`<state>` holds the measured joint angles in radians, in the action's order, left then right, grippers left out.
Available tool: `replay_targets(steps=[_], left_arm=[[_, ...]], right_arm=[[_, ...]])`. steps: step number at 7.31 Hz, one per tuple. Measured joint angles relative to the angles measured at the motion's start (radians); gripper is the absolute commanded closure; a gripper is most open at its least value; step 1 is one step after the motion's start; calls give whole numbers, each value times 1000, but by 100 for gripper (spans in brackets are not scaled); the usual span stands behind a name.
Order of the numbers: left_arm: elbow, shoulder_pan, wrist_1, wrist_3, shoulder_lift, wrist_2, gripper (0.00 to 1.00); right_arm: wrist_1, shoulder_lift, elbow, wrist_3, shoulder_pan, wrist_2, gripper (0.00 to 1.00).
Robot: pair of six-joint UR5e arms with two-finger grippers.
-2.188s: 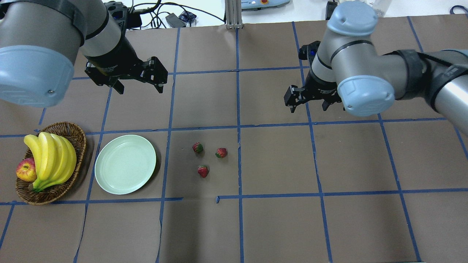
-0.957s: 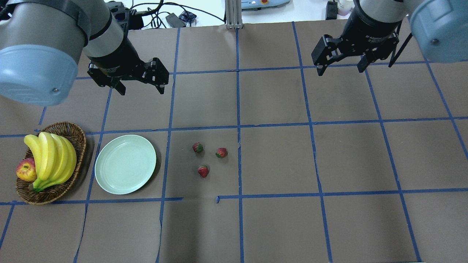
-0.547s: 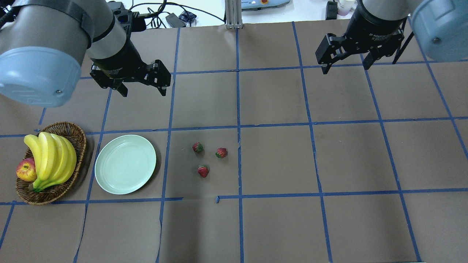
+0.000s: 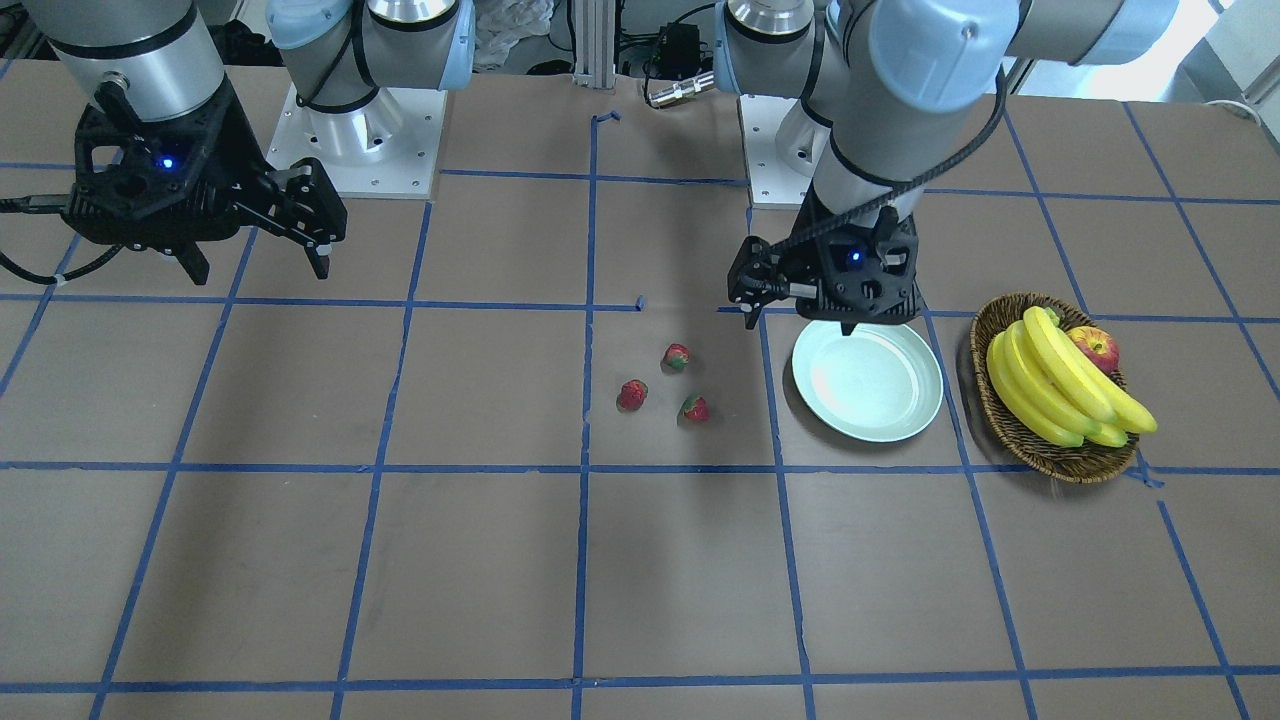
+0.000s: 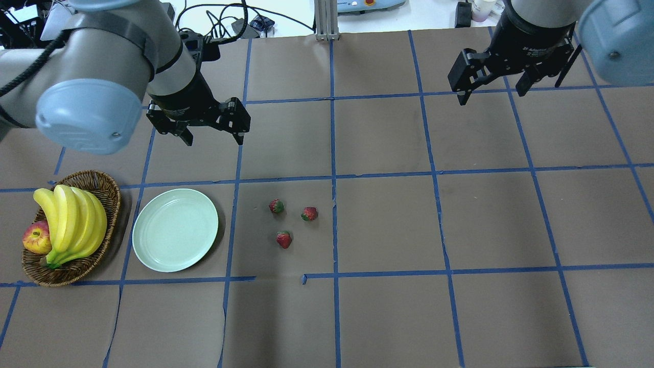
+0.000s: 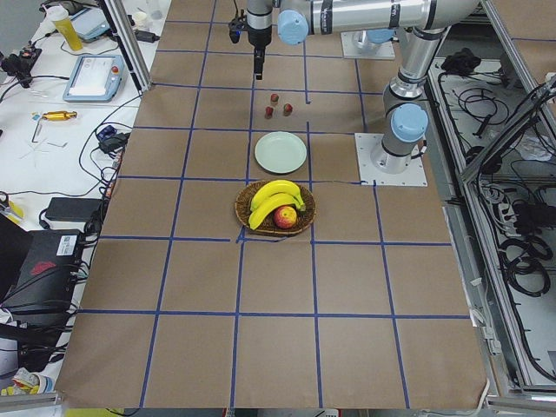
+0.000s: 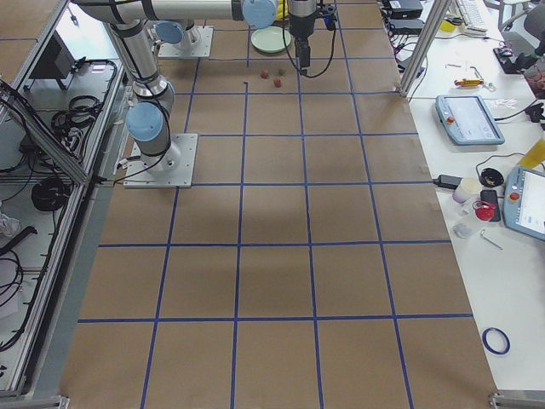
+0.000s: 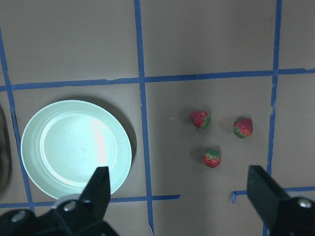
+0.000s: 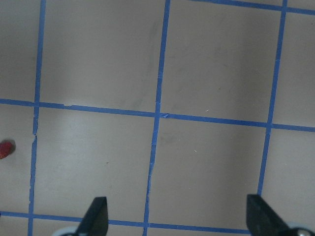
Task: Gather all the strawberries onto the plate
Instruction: 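Reach the left gripper over the strawberries and grasp one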
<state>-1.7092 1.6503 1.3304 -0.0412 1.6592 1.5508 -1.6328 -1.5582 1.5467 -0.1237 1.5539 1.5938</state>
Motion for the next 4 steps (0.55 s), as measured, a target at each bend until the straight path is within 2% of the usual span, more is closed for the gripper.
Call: replay_targets(steps=[2,4], left_arm=[[-104,31,-165,-18,64,10,0],[-188,69,-329,-123,127,13,0]], right_arm=[[1,0,0,0,0,1,0],[1,0,2,0,0,-2,0]])
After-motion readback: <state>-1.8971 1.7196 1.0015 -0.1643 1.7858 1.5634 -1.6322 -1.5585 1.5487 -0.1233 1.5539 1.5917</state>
